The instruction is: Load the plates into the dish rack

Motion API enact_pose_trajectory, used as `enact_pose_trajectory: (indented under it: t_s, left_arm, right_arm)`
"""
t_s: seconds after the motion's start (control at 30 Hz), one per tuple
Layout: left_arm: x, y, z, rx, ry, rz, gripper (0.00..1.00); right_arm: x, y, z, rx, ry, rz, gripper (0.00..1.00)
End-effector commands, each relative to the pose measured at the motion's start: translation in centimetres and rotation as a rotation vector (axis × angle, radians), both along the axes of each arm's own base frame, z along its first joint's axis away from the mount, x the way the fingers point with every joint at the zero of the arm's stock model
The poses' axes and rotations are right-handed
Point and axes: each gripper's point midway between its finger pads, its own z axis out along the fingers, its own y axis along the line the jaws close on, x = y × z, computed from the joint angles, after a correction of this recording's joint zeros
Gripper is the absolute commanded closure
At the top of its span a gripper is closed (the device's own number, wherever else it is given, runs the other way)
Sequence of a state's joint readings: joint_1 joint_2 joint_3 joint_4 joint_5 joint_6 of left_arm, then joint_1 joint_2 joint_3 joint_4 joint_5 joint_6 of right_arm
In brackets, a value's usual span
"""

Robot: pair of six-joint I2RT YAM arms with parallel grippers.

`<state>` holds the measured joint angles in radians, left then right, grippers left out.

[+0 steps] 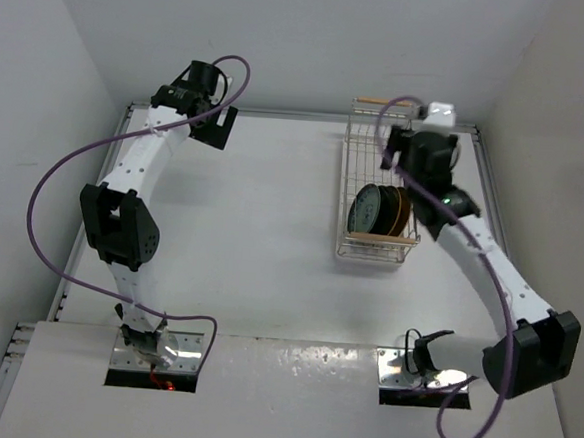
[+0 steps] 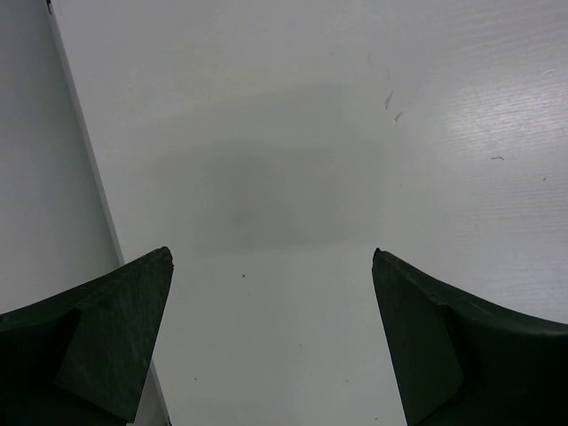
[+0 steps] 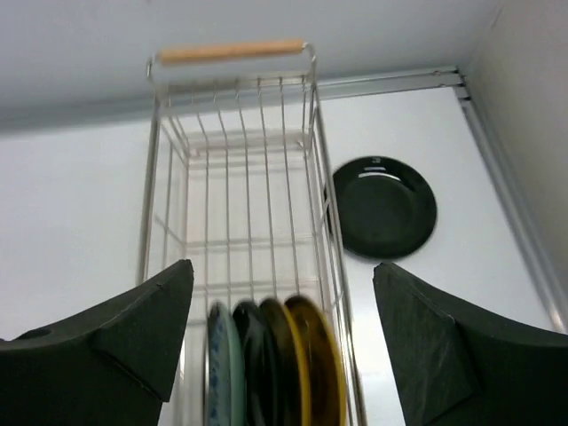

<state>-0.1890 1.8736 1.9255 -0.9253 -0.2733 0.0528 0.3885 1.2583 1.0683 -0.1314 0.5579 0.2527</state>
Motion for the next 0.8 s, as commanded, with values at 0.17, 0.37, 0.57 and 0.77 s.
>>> enact_pose_trajectory:
  t_s: [0.17,0.37,0.57,0.77]
  left_arm:
    - [-0.2,1.3,0.2,0.018,-0.006,-0.019,0.01]
    - [-0.3,1.9,-4.1,-0.012,0.063,-0.054,0.01]
    - [-0.6,2.9,-7.4,-0.019,0.138,-0.044,0.01]
    - [0.3,3.0,-8.3,-0.009,0.151,-0.038,0.01]
  right_arm:
    - [2.5,-8.2,-8.2,0.655,0.259,-0.152,0.24]
    - [4.9,-14.9,-16.0,0.745,0.268,-0.412,0.46]
    - [8.9,-17.7,-20.5,0.800,0.269,-0.518,0.47]
    - [10.7,-18.6,-24.5,0.861,0.276,-0.621,0.47]
